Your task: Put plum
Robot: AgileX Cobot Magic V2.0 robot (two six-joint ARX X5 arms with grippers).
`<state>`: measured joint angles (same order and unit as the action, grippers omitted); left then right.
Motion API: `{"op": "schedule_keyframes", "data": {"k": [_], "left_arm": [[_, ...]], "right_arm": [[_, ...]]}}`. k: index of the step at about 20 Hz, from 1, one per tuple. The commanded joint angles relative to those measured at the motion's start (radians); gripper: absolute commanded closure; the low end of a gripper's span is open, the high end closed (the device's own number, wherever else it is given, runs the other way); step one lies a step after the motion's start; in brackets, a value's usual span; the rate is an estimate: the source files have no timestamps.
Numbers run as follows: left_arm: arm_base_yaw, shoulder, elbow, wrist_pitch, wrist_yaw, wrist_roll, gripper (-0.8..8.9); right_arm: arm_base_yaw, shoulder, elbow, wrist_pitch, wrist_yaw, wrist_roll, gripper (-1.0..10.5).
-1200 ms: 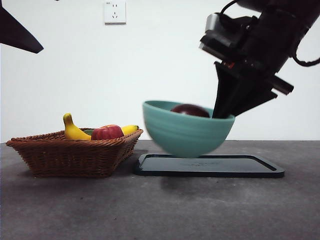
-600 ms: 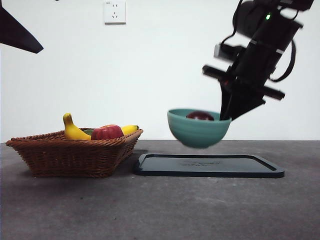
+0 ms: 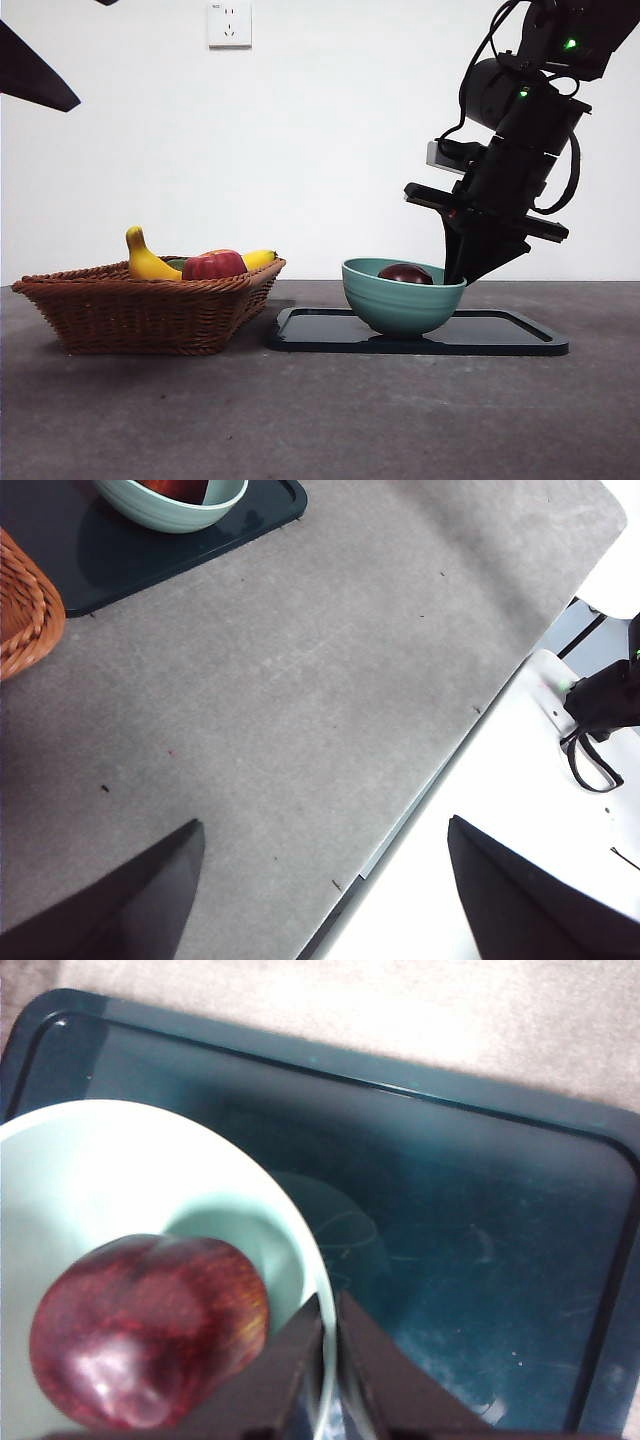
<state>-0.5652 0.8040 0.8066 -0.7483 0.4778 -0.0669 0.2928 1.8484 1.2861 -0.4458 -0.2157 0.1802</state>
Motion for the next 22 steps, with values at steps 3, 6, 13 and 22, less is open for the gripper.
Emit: {"op": "schedule_keyframes", "data": {"k": [3,6,13,22], "left_arm": [[-0.005,0.005,0.006,0.008,0.006,0.002,4.21],[-0.005,0.005,0.006,0.008,0.006,0.002,4.21],[-0.005,0.005,0.006,0.014,0.006,0.002,4.21],[-0.005,0.005,0.006,0.015,0.006,0.002,4.21]], "right_arm": [[0.004,0.001,0.035,-0.014,0.008,-0.008,7.3],[0.004,-0.107,0.057,-0.037,0.011,-0.008,7.3],[0.014,-0.568,0.053,-0.3,-0.02,-0.069,7.3],[0.063,-1.015,-0.281,-0.356,-0.069,-0.079,7.3]]}}
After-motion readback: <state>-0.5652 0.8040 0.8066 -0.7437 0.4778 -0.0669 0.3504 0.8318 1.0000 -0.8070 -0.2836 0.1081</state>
